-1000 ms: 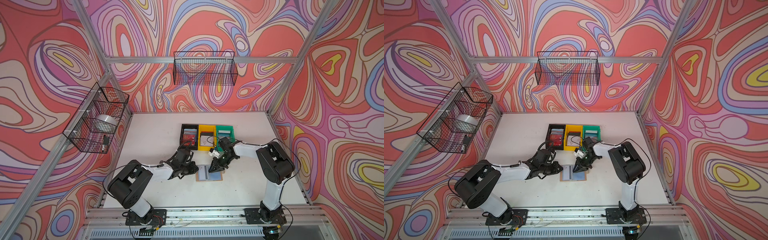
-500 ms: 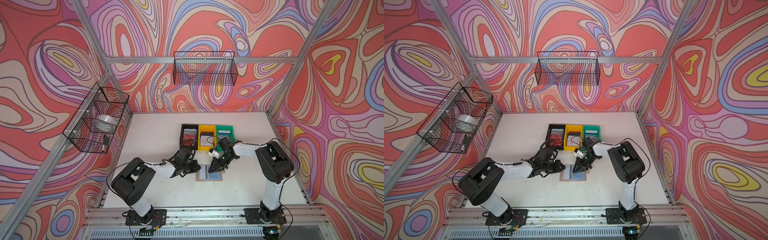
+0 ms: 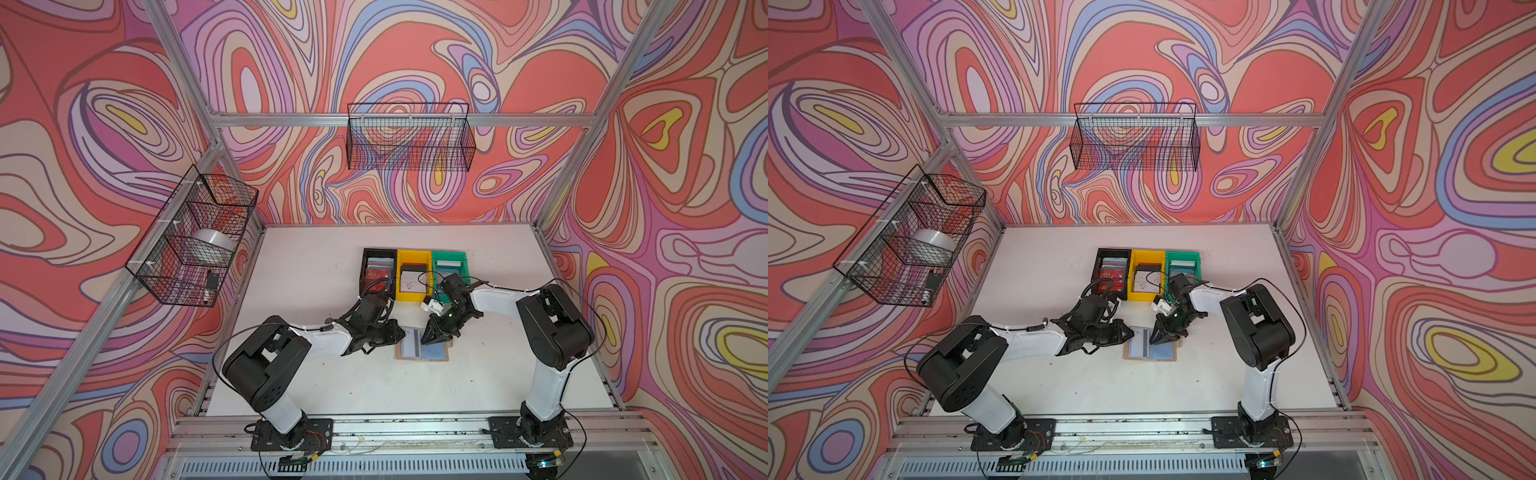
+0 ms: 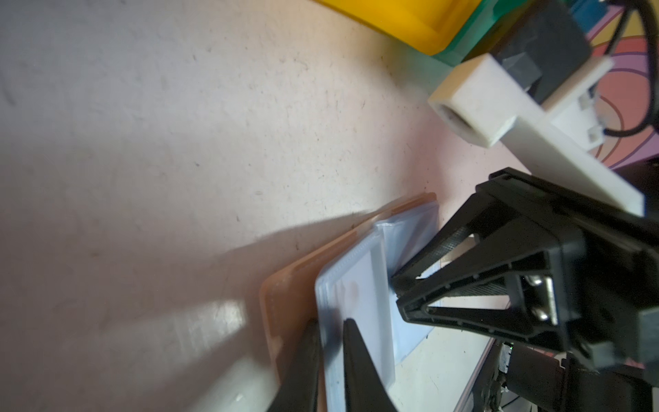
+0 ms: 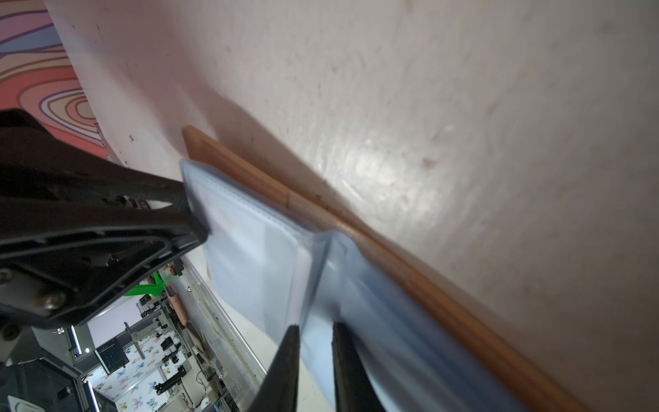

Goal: Take the credit cards out of the card holder
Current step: Flip over the card slot on the card holder.

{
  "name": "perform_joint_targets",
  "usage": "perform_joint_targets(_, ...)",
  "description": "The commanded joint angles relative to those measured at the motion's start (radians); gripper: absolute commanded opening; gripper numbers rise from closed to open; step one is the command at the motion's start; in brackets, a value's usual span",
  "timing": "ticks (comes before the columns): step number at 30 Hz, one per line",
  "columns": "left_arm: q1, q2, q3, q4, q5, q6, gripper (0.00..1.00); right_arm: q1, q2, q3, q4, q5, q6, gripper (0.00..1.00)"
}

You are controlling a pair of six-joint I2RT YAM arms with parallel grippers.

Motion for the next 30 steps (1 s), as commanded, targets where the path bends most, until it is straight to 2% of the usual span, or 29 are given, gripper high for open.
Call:
perform_joint_targets(1, -0.012, -0.028, 0.044, -0.007, 0.016, -0.001, 0.17, -0.008, -0.011, -0.018, -0.004, 0.041, 0.007, 0.21)
perform_joint_targets(7, -0.026, -0.056, 0.075, -0.054, 0.012, 0.018, 0.17, -0.012, -0.034, -0.023, 0.0, 0.045, 0.014, 0.21)
perform_joint_targets(20, -0.056, 0.054, 0.157, 0.012, 0.066, 0.003, 0.17, -0.024, -0.039, -0.036, 0.028, 0.041, 0.027, 0.21)
perform_joint_targets(30, -0.063, 0.092, 0.18, -0.006, 0.059, 0.008, 0.17, -0.05, -0.085, -0.056, 0.018, 0.042, 0.026, 0.23)
